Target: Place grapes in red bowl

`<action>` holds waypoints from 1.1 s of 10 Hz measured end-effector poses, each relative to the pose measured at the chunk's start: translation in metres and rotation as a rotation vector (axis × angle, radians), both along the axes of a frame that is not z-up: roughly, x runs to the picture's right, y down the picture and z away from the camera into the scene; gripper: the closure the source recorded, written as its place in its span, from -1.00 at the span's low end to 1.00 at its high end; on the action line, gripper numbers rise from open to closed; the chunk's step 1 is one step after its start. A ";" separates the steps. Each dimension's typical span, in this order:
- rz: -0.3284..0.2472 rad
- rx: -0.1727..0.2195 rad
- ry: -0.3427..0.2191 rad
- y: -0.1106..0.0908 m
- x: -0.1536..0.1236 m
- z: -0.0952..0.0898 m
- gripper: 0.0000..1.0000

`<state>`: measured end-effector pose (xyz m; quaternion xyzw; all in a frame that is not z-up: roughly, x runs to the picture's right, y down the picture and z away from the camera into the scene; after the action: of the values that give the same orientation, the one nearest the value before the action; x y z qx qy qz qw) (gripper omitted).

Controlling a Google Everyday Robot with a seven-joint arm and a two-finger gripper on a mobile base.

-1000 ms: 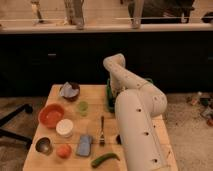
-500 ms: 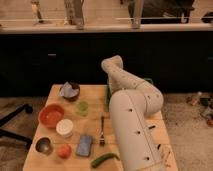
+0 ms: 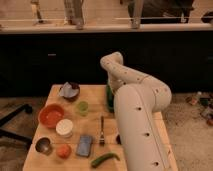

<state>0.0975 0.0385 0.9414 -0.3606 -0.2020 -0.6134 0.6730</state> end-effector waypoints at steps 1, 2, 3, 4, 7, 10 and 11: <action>0.002 0.014 -0.005 -0.004 0.000 -0.004 1.00; 0.006 0.029 -0.011 -0.007 0.000 -0.008 1.00; 0.008 0.043 -0.017 -0.011 -0.001 -0.012 1.00; 0.008 0.059 -0.024 -0.014 -0.002 -0.017 1.00; -0.001 0.109 -0.042 -0.028 -0.008 -0.032 1.00; -0.015 0.148 -0.052 -0.040 -0.015 -0.046 1.00; -0.018 0.162 -0.057 -0.043 -0.019 -0.050 1.00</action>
<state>0.0786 -0.0047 0.8910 -0.2890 -0.1678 -0.6437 0.6885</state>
